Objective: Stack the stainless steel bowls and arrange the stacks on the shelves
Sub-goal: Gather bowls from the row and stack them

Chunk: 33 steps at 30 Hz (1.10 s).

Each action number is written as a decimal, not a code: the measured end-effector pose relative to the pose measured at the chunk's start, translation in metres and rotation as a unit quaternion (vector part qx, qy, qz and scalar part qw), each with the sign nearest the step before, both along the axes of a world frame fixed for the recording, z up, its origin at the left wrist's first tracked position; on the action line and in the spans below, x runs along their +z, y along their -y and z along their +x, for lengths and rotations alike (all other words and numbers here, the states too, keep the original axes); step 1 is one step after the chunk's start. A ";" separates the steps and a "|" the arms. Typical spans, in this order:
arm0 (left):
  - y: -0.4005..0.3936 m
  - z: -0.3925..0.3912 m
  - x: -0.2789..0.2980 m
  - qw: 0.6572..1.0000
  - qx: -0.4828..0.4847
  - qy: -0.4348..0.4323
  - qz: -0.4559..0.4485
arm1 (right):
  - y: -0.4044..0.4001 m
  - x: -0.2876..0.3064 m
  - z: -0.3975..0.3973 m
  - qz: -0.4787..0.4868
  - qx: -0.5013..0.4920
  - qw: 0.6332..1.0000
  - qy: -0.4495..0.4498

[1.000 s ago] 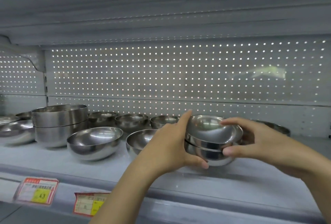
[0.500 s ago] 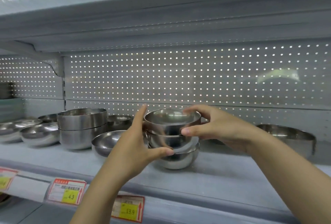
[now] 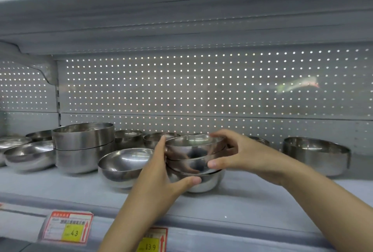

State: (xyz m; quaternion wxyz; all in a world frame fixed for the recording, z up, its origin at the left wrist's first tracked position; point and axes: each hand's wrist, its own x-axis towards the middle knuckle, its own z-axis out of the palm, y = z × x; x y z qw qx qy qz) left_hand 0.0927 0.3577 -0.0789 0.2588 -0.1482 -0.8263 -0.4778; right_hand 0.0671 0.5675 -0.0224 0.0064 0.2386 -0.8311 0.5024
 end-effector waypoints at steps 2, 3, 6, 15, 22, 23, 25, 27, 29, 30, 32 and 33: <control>0.000 -0.001 -0.001 1.000 -0.008 0.008 0.007 | -0.001 -0.002 0.000 -0.009 0.000 1.000 0.000; 0.000 -0.002 -0.001 1.000 -0.013 0.012 0.015 | -0.001 -0.003 -0.001 -0.015 -0.001 1.000 0.002; 0.001 -0.005 -0.002 0.999 -0.022 0.010 0.037 | -0.001 -0.006 -0.001 -0.025 -0.007 1.000 0.008; 0.000 -0.005 -0.002 0.995 -0.058 0.041 0.076 | 0.001 -0.015 -0.001 -0.070 -0.010 0.997 0.013; 0.002 -0.005 -0.004 0.996 -0.038 0.032 0.074 | 0.002 -0.019 -0.001 -0.095 0.004 0.995 0.008; 0.002 -0.005 -0.004 0.996 -0.036 0.031 0.074 | 0.002 -0.019 -0.001 -0.093 0.000 0.996 0.005; 0.001 -0.004 -0.004 0.996 -0.036 0.032 0.076 | 0.003 -0.020 0.000 -0.088 -0.006 0.996 0.001; 0.001 -0.003 -0.004 0.995 -0.036 0.037 0.080 | 0.003 -0.020 0.000 -0.085 -0.010 0.996 -0.001; 0.000 -0.003 -0.005 0.995 -0.033 0.043 0.082 | 0.004 -0.019 0.001 -0.085 -0.021 0.996 -0.004; 0.000 -0.003 -0.005 0.995 -0.032 0.045 0.083 | 0.005 -0.018 0.001 -0.089 -0.026 0.996 -0.003; 0.001 -0.003 -0.007 0.994 -0.036 0.051 0.090 | 0.005 -0.016 0.001 -0.097 -0.027 0.995 -0.002; 0.001 -0.003 -0.007 0.993 -0.040 0.054 0.096 | 0.005 -0.015 0.001 -0.099 -0.026 0.995 -0.001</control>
